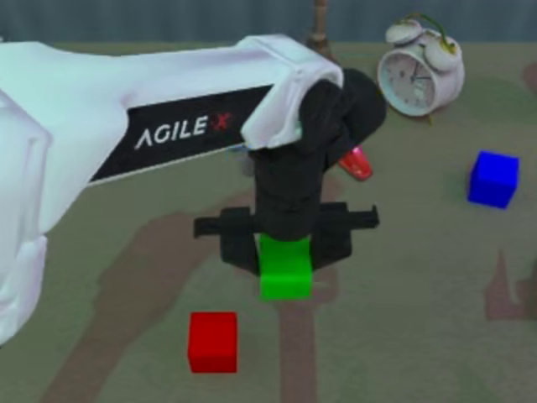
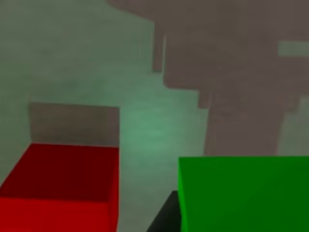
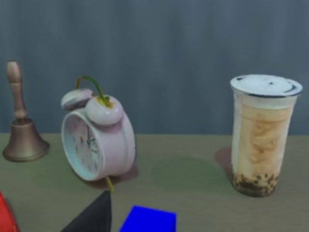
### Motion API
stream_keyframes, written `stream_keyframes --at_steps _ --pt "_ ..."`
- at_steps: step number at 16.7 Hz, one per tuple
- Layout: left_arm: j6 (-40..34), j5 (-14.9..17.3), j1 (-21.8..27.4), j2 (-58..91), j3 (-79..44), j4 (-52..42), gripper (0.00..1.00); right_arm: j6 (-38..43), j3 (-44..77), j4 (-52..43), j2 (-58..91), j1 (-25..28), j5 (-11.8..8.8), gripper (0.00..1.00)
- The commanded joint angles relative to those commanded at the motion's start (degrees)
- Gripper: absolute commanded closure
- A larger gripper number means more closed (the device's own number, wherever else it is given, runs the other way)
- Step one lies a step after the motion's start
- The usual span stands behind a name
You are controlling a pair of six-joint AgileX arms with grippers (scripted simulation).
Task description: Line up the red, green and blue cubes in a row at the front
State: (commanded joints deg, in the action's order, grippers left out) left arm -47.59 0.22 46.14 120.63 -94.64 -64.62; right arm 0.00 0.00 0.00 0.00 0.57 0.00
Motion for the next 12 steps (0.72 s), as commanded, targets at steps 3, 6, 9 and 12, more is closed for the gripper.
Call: stream_keyframes --at_steps 3,6,9,12 --pt "-2.0 0.0 4.1 -3.7 4.3 1.5 1.0 0.0 0.0 0.0 0.0 0.0 0.0 0.0" --pt "-2.1 0.0 4.3 -3.9 4.6 1.6 1.0 0.0 0.0 0.0 0.0 0.0 0.0 0.0" --pt "-1.8 0.0 4.2 -3.5 5.3 2.4 1.0 0.0 0.0 0.0 0.0 0.0 0.0 0.0" --pt "-2.0 -0.1 4.3 -1.8 8.9 8.0 1.0 0.0 0.0 0.0 0.0 0.0 0.0 0.0"
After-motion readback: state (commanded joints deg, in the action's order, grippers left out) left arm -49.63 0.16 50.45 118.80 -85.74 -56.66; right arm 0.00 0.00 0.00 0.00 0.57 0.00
